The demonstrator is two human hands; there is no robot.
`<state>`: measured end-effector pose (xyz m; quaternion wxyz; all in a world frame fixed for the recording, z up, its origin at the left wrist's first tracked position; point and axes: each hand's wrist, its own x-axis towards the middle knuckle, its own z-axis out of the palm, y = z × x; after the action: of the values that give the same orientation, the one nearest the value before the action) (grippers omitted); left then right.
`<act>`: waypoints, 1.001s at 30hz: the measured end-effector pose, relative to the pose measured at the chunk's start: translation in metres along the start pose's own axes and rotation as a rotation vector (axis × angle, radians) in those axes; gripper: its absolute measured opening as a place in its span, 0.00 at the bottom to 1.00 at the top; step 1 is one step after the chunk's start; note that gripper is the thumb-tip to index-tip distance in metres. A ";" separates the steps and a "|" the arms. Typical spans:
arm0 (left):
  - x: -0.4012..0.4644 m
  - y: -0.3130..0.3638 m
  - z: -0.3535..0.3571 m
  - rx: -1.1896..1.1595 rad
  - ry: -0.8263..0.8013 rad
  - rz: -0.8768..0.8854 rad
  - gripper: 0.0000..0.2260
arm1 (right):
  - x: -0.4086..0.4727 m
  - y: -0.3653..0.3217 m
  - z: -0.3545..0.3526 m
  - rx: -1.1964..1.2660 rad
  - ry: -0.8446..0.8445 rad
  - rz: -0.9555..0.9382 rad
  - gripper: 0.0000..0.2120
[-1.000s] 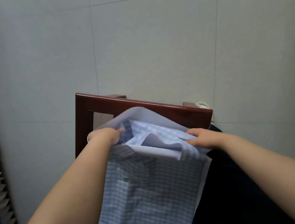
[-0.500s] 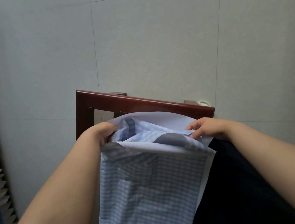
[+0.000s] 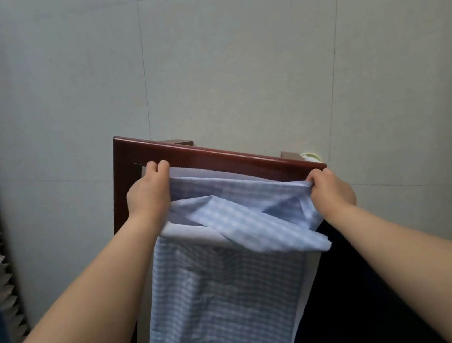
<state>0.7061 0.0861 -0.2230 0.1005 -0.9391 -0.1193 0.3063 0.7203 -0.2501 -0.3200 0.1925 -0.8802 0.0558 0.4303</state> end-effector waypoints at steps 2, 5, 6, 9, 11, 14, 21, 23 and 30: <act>0.005 0.002 -0.001 -0.025 -0.064 -0.105 0.10 | 0.000 0.000 0.003 -0.049 0.040 -0.014 0.08; 0.025 -0.004 -0.016 -0.172 -0.456 -0.158 0.12 | 0.005 0.007 0.005 -0.040 0.026 -0.065 0.09; 0.032 -0.008 -0.025 -0.313 -0.603 -0.175 0.17 | 0.008 0.011 0.005 0.001 -0.013 -0.077 0.08; 0.045 -0.023 -0.040 -0.522 -0.741 -0.194 0.17 | 0.014 0.019 0.001 0.291 -0.131 0.000 0.11; 0.046 -0.023 -0.040 -0.510 -0.705 -0.199 0.09 | 0.017 0.026 -0.005 0.390 -0.194 0.052 0.15; 0.044 -0.011 -0.029 -0.323 -0.378 -0.215 0.02 | 0.018 0.039 -0.010 0.317 -0.377 -0.001 0.11; 0.036 -0.007 -0.011 0.127 -0.124 -0.271 0.11 | -0.004 0.026 -0.002 -0.403 -0.125 -0.672 0.12; 0.045 -0.007 -0.017 0.166 -0.125 -0.304 0.12 | 0.000 0.031 -0.007 -0.392 -0.099 -0.560 0.12; 0.074 0.007 -0.036 0.124 -0.226 -0.364 0.11 | 0.015 0.021 -0.008 -0.214 0.195 -0.231 0.19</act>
<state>0.7868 0.0963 -0.2374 0.1975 -0.8538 -0.2784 0.3930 0.7297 -0.2714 -0.3335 0.1397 -0.9337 -0.0735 0.3215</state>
